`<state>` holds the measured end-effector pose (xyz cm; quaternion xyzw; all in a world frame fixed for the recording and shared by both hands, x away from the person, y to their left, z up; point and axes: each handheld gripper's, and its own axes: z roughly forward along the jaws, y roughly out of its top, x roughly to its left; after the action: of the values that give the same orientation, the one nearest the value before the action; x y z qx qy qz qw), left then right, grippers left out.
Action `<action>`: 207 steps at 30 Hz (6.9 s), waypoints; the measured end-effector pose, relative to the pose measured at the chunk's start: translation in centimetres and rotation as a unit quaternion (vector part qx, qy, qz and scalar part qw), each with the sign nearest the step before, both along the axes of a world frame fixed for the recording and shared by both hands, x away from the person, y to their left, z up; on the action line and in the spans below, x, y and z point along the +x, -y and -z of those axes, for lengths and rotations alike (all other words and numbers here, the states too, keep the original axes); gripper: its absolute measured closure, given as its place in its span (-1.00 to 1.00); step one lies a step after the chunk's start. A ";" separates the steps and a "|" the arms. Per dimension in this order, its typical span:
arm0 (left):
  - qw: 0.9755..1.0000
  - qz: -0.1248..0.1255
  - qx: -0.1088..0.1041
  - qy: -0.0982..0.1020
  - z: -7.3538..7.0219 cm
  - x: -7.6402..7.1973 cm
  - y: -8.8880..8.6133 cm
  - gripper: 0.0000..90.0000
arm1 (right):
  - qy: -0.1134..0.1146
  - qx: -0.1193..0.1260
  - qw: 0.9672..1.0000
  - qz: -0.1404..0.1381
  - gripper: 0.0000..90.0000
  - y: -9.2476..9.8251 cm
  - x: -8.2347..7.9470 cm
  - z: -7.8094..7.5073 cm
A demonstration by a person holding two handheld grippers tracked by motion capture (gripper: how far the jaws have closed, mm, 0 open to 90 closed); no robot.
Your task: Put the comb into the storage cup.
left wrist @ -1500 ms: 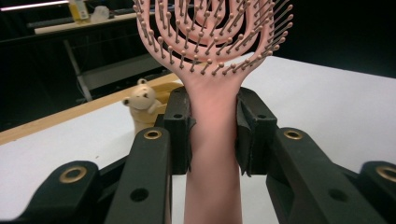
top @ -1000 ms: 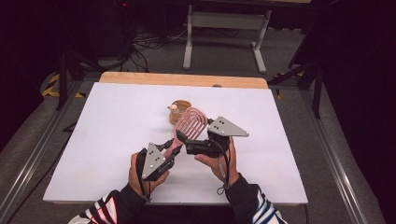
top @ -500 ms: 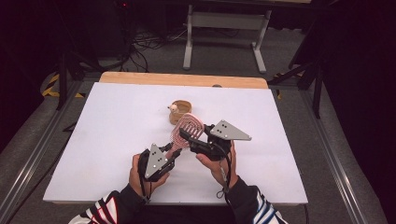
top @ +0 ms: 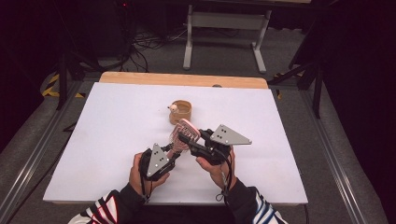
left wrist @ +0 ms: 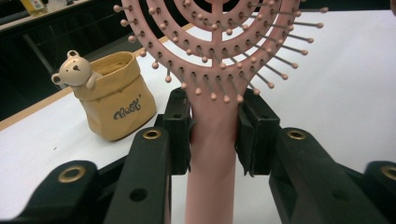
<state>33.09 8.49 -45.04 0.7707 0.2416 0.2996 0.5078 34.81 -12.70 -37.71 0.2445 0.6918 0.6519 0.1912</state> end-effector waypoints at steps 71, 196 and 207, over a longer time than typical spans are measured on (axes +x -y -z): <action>0.999 0.053 0.010 -0.001 -1.3 1.1 -6.9 -0.74 | 0.087 -0.020 0.992 0.092 0.42 5.1 -0.6 -3.1; 0.999 -0.015 -0.019 -0.031 0.6 -2.2 -16.2 -0.83 | 0.119 -0.016 0.977 0.176 0.42 0.0 10.3 -9.2; 0.999 -0.014 -0.019 -0.030 0.6 -2.1 -16.2 -0.84 | 0.102 -0.007 0.975 0.196 0.42 -0.8 11.8 -8.4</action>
<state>30.95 24.68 -45.67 0.7663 0.2733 0.2785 0.5105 46.66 -11.93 -29.32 0.3061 0.6121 0.6182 0.3865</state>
